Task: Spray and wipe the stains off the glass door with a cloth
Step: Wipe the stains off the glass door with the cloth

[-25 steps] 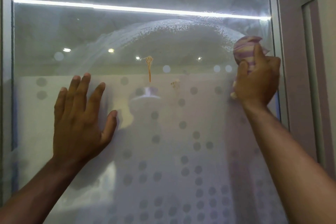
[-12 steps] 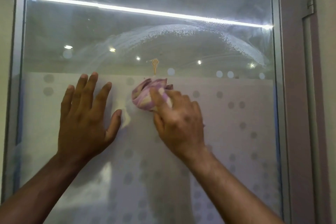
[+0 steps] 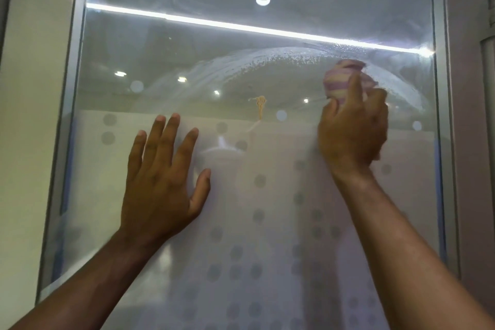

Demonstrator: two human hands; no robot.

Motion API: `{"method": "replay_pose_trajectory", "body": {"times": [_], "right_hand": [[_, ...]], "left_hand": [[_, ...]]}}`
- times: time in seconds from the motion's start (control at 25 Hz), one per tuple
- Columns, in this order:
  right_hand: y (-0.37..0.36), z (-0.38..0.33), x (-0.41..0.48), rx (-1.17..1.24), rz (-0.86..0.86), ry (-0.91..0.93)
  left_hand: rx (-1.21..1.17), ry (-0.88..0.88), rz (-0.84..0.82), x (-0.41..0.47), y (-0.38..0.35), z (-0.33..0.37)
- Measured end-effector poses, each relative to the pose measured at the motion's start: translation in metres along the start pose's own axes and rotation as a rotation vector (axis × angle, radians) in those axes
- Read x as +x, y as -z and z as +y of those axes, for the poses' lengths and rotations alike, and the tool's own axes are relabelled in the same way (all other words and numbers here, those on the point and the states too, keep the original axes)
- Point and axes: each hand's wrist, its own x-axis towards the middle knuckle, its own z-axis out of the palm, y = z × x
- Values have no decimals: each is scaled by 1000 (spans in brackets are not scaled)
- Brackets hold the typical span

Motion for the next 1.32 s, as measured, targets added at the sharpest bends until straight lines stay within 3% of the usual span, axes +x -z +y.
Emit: {"method": "replay_pose_trajectory", "body": {"times": [0.2,0.36,0.44,0.56,0.72,0.84,1.04,1.32], "right_hand": [[-2,-80,-81,49,-51,493],[11,-77,-110,123,-163,737],[12,-59,-85,30,-131,672],[17,-14,-29,-140,-79,360],[30,33,18,-64,-91,-16],[21,17,21,24,-94,-113],[2,-47,1,135,-73,15],[4,-149,-123,144,-174,600]], "left_hand": [[-9,1,14,0,-1,-1],[-51,22,8,0,-1,-3],[-48,20,12,0,1,-2],[-73,23,-2,2,4,-3],[-149,15,2,3,14,-15],[-89,-34,25,3,22,-41],[-6,-37,33,4,30,-107],[-47,-56,45,-2,25,-118]]}}
